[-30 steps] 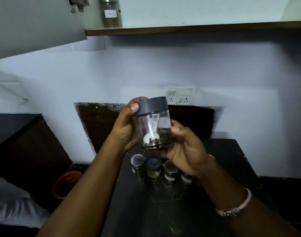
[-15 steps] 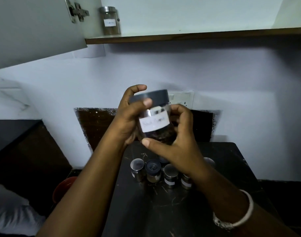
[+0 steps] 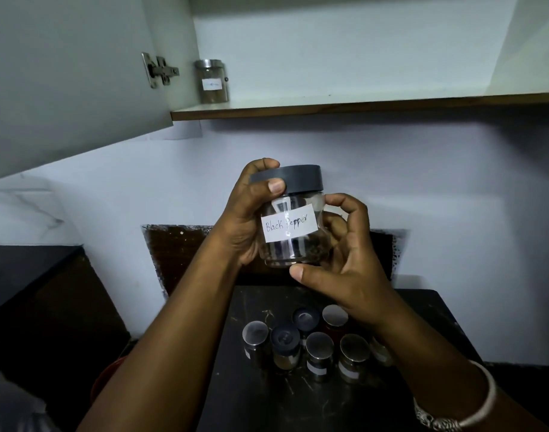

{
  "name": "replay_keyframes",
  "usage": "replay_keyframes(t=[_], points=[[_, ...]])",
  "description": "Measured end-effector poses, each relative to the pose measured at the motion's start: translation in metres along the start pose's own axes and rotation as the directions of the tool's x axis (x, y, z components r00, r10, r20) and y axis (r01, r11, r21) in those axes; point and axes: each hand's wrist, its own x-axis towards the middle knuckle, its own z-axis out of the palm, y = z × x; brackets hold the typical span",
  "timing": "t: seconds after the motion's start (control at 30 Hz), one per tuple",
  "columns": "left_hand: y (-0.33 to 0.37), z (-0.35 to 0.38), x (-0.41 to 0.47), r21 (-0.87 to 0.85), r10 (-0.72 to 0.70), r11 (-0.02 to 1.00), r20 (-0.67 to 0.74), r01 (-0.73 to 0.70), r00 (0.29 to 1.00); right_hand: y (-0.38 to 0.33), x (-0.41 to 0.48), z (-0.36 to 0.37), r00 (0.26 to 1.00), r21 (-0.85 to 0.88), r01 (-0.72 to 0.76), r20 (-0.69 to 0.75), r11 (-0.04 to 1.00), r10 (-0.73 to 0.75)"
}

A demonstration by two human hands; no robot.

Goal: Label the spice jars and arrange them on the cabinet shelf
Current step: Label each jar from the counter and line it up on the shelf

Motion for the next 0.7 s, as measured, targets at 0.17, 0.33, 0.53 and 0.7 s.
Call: replay_keyframes(t=[0.17, 0.33, 0.53, 0.7], points=[[0.024, -0.003, 0.027, 0.113, 0.088, 0.990, 0.015, -0.089, 0.996, -0.024, 0.038, -0.002, 0.999, -0.007, 0.011, -0.050, 1.000, -0.012], [0.093, -0.005, 0.101, 0.396, 0.239, 0.896, -0.048, -0.201, 0.970, -0.064, 0.145, -0.009, 0.997, -0.022, 0.071, -0.016, 0.997, -0.071], [0.149, -0.047, 0.216, 0.725, 0.374, 0.685, -0.263, -0.073, 0.889, -0.065, 0.339, -0.006, 1.000, -0.210, 0.026, 0.004, 0.977, -0.026], [0.158, -0.112, 0.295, 0.759, 0.290, 0.643, -0.365, 0.103, 0.885, -0.023, 0.447, 0.002, 0.994, -0.454, -0.061, 0.054, 0.889, 0.096]])
